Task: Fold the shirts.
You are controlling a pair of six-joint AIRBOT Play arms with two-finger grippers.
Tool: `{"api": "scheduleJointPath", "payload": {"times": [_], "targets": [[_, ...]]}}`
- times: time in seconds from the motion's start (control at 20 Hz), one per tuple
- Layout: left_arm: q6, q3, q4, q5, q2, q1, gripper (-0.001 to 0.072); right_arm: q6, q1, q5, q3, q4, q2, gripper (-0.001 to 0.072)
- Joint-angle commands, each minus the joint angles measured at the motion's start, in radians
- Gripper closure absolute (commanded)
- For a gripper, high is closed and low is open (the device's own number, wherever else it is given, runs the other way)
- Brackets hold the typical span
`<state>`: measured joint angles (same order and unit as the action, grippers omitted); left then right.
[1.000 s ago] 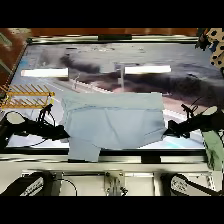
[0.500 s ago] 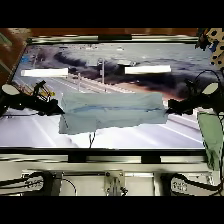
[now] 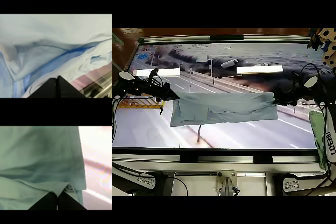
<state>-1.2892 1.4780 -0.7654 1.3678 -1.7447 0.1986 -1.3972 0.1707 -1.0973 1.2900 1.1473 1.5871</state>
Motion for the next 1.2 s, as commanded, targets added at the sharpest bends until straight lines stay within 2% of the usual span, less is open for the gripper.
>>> {"api": "scheduleJointPath", "payload": {"times": [0.0,0.3,0.4,0.45,0.5,0.55,0.6,0.7,0.75,0.9,1.15], "targets": [[-0.006,0.041,0.019,-0.017,-0.058,0.000,0.0681,-0.020,-0.005,0.045,0.016,0.008,0.018,0.0663],[-0.006,0.042,0.018,-0.031,-0.094,-0.001,0.0681,-0.063,-0.007,0.066,0.016,0.059,0.031,0.0663],[-0.032,0.042,0.018,-0.032,-0.107,-0.008,0.0679,-0.066,-0.018,0.046,0.016,0.048,0.059,0.0657],[-0.032,0.042,0.018,-0.032,-0.111,-0.013,0.0646,-0.069,-0.025,0.037,0.016,0.032,0.076,0.0516],[-0.032,0.042,0.018,-0.032,-0.112,-0.018,0.0491,-0.065,-0.024,0.027,0.016,0.021,0.086,0.0243],[-0.032,0.042,0.019,-0.031,-0.109,-0.018,0.0303,-0.056,-0.024,0.021,0.016,0.023,0.085,0.0120],[-0.032,0.042,0.019,-0.028,-0.105,-0.015,0.0200,-0.056,-0.014,0.017,0.016,0.025,0.078,0.0120],[-0.032,0.042,0.031,-0.009,-0.089,-0.005,0.0200,-0.057,0.014,0.008,0.016,0.006,0.050,0.0117],[-0.031,0.042,0.053,0.007,-0.082,-0.002,0.0201,-0.053,0.035,0.000,0.016,-0.021,0.040,0.0010],[-0.003,0.042,0.117,0.040,-0.054,-0.011,0.0211,-0.039,0.106,-0.029,0.016,-0.070,0.039,0.0012],[0.018,0.042,0.119,0.040,-0.004,-0.033,0.0211,-0.023,0.137,-0.037,0.016,-0.132,0.095,0.0013]]}}
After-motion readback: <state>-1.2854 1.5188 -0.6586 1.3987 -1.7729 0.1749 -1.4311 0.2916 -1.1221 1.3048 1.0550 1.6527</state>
